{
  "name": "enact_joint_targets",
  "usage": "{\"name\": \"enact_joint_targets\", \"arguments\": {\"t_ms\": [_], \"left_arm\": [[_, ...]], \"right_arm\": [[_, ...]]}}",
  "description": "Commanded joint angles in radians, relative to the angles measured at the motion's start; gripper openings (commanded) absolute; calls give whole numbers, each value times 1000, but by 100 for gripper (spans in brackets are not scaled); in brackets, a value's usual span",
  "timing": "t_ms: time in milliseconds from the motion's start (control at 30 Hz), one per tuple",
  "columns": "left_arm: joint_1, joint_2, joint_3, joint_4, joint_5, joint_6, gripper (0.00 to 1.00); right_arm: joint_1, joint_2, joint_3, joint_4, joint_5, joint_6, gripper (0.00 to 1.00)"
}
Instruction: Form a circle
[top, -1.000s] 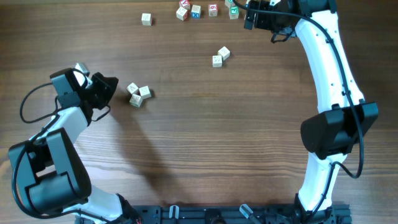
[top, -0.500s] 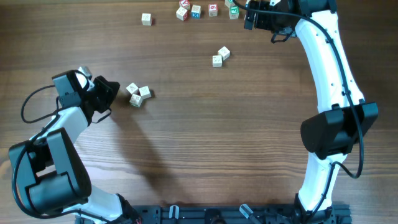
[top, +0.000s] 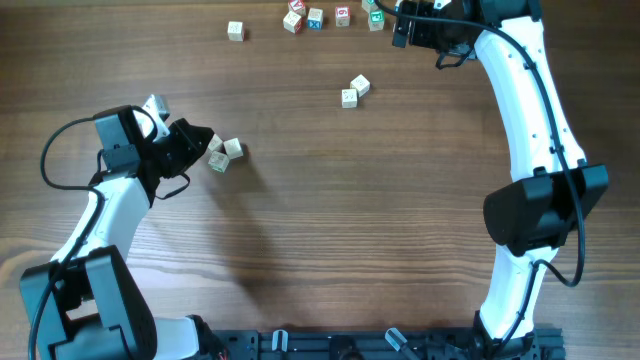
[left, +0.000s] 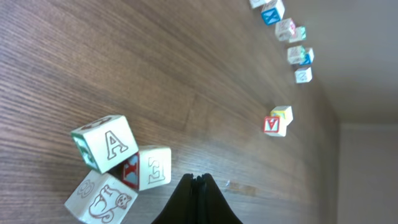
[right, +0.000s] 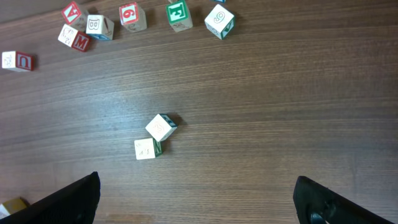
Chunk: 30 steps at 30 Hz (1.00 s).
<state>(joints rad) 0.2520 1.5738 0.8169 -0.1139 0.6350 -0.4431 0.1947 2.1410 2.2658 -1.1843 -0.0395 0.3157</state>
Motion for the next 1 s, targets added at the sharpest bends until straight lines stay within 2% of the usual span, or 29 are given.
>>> {"name": "enact_joint_targets", "arguments": {"t_ms": [0,100,467,833,967], "left_arm": [[10,-3,0,-3,-150,27,4],[40,-3,0,-2,-250,-44,4],[48,102,0,48,-251,-40,4],[48,138,0,170,-252,-40,4],[48,179,0,262,-251,-65,4]], "right_arm": [[1,-34,11,2,16,2,100],[1,-34,10,2,16,1,100],[1,-34,10,2,16,2,100],[1,-34,10,2,16,2,100],[1,-34,10,2,16,1,100]]}}
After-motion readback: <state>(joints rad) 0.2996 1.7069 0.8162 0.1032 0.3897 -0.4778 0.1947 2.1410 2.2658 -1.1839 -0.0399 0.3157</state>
